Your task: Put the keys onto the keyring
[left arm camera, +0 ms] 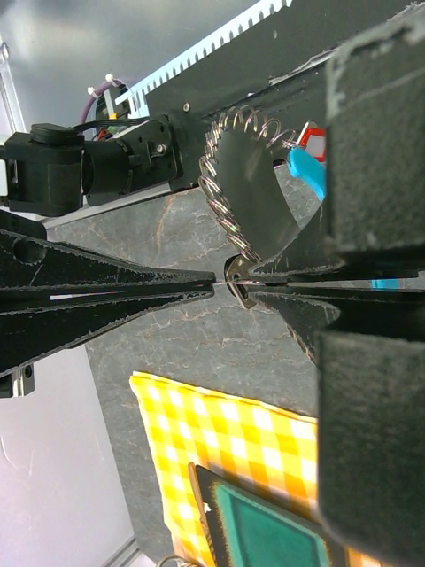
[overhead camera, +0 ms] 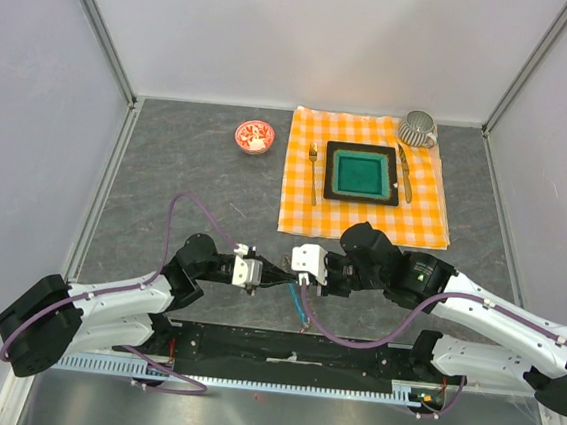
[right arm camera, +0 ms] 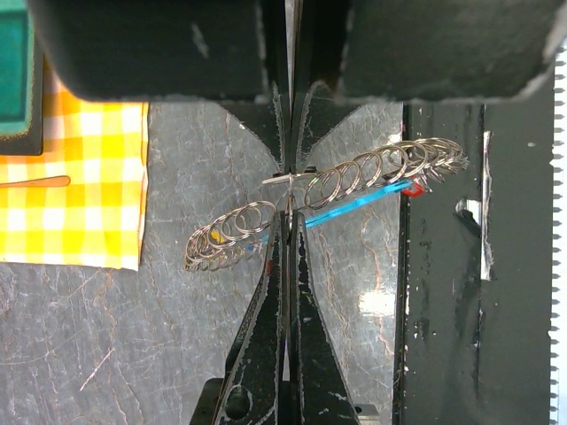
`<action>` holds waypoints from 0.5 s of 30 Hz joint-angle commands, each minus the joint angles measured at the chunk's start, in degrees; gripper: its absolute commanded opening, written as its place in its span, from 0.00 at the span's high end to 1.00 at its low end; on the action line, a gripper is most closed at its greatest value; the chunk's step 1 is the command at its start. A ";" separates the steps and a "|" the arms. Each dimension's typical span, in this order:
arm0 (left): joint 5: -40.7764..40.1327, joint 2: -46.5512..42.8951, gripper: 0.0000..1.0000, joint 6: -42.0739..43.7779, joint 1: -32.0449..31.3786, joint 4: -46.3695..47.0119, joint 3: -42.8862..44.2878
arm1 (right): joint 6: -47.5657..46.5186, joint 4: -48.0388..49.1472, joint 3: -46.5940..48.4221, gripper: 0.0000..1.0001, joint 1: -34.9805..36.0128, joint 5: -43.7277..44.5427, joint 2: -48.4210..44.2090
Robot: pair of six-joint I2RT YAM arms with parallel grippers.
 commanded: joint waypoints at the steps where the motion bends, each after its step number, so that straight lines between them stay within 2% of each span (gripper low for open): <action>1: -0.29 0.10 0.98 -1.69 -0.14 7.14 2.59 | 1.05 5.52 0.21 1.00 0.16 -2.77 -0.60; 15: -1.17 0.28 0.98 -2.49 -0.23 6.97 2.59 | 3.25 7.19 0.30 1.00 0.16 -2.33 -0.60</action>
